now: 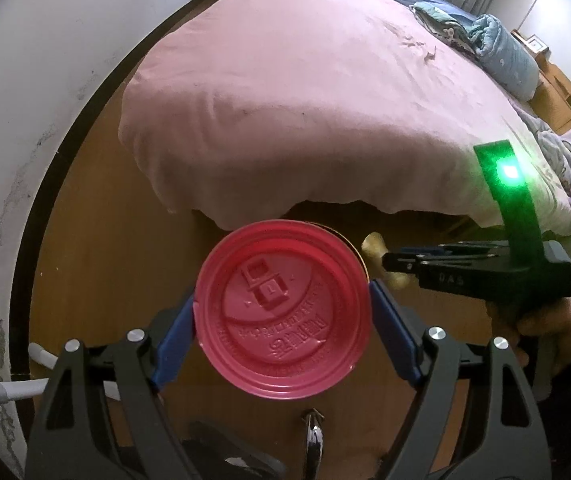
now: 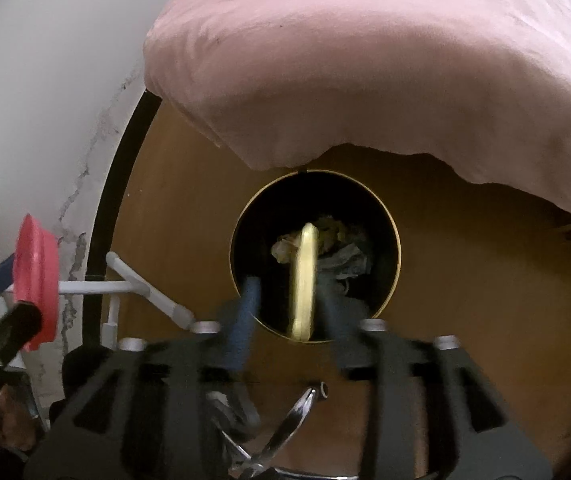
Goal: Collect trash
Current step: 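Carry both to the black bin and open both tools to drop them, then swing both tools back to the desk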
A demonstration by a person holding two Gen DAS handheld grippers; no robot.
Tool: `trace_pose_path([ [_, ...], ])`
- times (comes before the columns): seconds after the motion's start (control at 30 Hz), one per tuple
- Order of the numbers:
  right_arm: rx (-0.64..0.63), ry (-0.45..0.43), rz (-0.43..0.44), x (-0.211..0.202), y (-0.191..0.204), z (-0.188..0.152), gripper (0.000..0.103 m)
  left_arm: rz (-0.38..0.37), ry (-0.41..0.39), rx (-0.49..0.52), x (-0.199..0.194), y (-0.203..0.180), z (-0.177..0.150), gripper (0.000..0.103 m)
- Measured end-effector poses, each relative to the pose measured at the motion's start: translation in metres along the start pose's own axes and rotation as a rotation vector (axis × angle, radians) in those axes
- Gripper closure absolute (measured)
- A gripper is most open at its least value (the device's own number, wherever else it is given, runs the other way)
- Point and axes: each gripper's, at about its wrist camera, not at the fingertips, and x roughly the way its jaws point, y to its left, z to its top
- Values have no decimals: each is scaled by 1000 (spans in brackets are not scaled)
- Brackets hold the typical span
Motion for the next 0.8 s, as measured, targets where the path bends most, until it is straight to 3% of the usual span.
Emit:
trace_pose_path([
  [0.47,108,-95,-1,-55,-40,-17,46,-75,52,57,22,-34,23,21],
  [0.6,138,-124,-7,-75,-50,-24,44,-104,101,63,35,-45,33,9],
  [0.8,97,-176,-9,-101,-34,-26,44,-81,48,60,10,-46,32,9],
])
